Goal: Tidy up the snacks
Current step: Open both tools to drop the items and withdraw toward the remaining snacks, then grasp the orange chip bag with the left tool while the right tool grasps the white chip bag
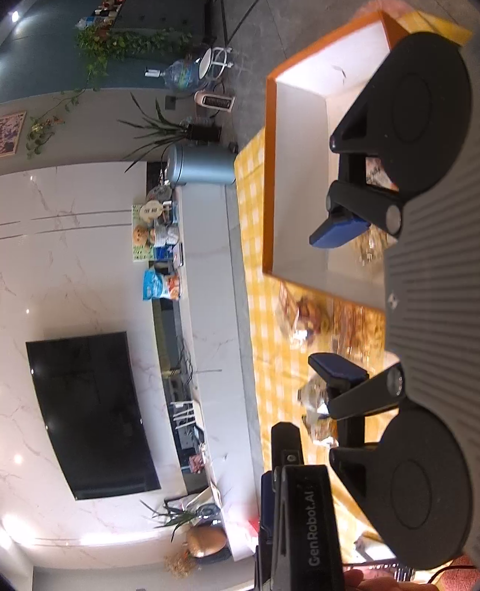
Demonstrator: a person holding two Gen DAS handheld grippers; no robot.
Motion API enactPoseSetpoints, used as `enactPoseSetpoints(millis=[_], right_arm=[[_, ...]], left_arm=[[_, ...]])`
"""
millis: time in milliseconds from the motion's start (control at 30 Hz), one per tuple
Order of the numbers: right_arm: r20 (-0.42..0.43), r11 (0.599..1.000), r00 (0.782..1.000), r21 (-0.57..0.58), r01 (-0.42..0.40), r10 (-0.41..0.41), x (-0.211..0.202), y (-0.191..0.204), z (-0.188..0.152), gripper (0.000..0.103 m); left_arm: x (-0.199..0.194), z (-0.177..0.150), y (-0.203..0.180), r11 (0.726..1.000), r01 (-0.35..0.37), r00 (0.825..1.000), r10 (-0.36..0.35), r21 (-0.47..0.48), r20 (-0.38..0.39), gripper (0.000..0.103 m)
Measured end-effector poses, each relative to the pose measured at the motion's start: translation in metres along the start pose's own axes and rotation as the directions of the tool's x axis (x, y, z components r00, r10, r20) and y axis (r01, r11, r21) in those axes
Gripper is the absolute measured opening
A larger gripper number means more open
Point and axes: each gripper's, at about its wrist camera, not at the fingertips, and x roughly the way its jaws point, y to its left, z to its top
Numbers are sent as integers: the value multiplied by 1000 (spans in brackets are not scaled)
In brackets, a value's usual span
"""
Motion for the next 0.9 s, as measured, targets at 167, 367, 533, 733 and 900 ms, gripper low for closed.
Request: enactPoseSetpoints(millis=[167, 367, 533, 733, 900], right_arm=[[2, 998, 999, -23, -50, 50, 9, 34, -17, 64], [-32, 995, 994, 10, -104, 104, 29, 57, -22, 64], [-60, 995, 993, -6, -103, 102, 48, 75, -26, 64], [-87, 995, 992, -26, -92, 90, 72, 80, -29, 64], [-96, 993, 992, -67, -92, 85, 93, 87, -29, 64]], left_arm=[[-3, -14, 31, 997, -56, 998, 56, -56, -1, 70], [4, -35, 54, 990, -124, 992, 122, -69, -33, 70], [14, -52, 74, 986, -132, 989, 125, -106, -74, 70], [26, -64, 94, 979, -132, 989, 120, -155, -87, 70], [39, -70, 104, 979, -106, 992, 92, -173, -88, 70]])
